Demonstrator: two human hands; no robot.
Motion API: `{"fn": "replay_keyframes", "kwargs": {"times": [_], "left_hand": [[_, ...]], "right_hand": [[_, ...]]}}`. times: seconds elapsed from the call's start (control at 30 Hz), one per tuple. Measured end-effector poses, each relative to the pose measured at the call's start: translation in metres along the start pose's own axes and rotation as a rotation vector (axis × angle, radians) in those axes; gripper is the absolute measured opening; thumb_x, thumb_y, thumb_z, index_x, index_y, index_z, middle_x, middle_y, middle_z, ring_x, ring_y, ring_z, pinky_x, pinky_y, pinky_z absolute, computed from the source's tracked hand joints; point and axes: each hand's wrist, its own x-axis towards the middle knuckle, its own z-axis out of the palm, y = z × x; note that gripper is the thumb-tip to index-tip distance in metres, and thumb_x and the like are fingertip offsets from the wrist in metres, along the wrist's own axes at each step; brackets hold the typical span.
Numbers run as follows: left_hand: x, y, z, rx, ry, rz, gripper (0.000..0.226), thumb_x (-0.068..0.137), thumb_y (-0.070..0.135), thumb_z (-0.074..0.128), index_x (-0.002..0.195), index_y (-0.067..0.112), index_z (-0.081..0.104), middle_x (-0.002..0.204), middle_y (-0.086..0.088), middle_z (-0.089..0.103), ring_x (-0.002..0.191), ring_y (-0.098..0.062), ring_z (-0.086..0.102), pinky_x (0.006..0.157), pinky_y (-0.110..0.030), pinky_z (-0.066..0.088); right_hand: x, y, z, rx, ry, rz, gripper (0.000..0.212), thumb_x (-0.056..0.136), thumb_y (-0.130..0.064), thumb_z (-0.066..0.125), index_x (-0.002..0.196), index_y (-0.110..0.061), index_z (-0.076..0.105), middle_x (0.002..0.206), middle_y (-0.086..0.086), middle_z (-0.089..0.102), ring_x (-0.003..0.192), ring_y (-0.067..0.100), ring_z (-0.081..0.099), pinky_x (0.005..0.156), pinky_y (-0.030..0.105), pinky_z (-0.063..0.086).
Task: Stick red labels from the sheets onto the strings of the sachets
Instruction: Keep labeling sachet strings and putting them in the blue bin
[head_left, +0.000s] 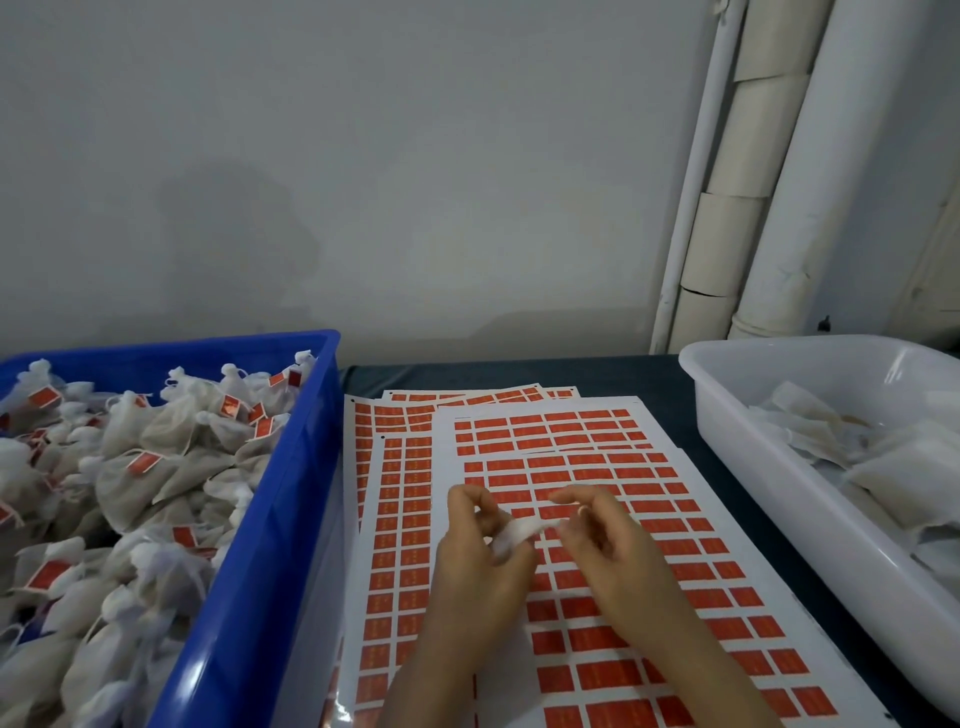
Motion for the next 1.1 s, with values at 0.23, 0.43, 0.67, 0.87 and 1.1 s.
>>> {"fn": "replay_keyframes", "kwargs": {"times": [0.23,0.43,0.67,0.87,1.1], "left_hand": [[0.005,-0.009,0.001,0.315,0.153,0.307,0.039,0.074,0.012,0.077,0.066,0.038,0.050,0.094,0.031,0.049,0.097,-0.002,0.050,0.077,-0.007,0.042],[0.000,-0.009,-0.001,0.285,0.091,0.262,0.016,0.083,0.036,0.066,0.067,0.035,0.062,0.071,0.020,0.059,0.075,-0.008,0.059,0.063,-0.017,0.051],[0.002,0.016,0.000,-0.131,0.066,-0.396,0.049,0.089,0.046,0.050,0.049,0.026,0.069,0.038,0.012,0.054,0.042,-0.008,0.052,0.044,-0.012,0.038],[0.004,0.018,-0.003,-0.258,0.027,-0.485,0.048,0.085,0.045,0.058,0.045,0.021,0.066,0.036,0.006,0.045,0.036,-0.006,0.039,0.038,-0.014,0.035],[0.003,0.020,-0.006,-0.272,0.021,-0.433,0.050,0.084,0.045,0.059,0.038,0.026,0.062,0.037,0.010,0.048,0.043,-0.007,0.043,0.042,-0.013,0.036]], "right_hand": [[0.001,0.001,0.007,-0.155,0.137,-0.085,0.019,0.084,-0.034,0.061,0.072,-0.040,0.047,0.082,-0.023,0.050,0.074,-0.001,0.053,0.063,0.001,0.040],[-0.001,-0.003,0.010,-0.125,0.237,-0.138,0.012,0.079,-0.041,0.056,0.072,-0.042,0.047,0.094,-0.028,0.044,0.092,-0.003,0.049,0.072,0.002,0.036],[-0.005,-0.002,0.015,-0.138,0.175,-0.228,0.011,0.076,-0.044,0.052,0.080,-0.035,0.056,0.078,-0.028,0.051,0.074,0.002,0.057,0.070,0.003,0.044],[-0.004,0.001,0.015,-0.247,0.202,-0.365,0.014,0.081,-0.030,0.061,0.085,-0.019,0.067,0.085,-0.010,0.064,0.071,0.000,0.056,0.066,0.003,0.044],[-0.006,-0.001,0.016,-0.258,0.134,-0.414,0.015,0.082,-0.032,0.058,0.081,-0.019,0.067,0.083,-0.010,0.061,0.067,-0.002,0.053,0.062,0.007,0.050]]}}
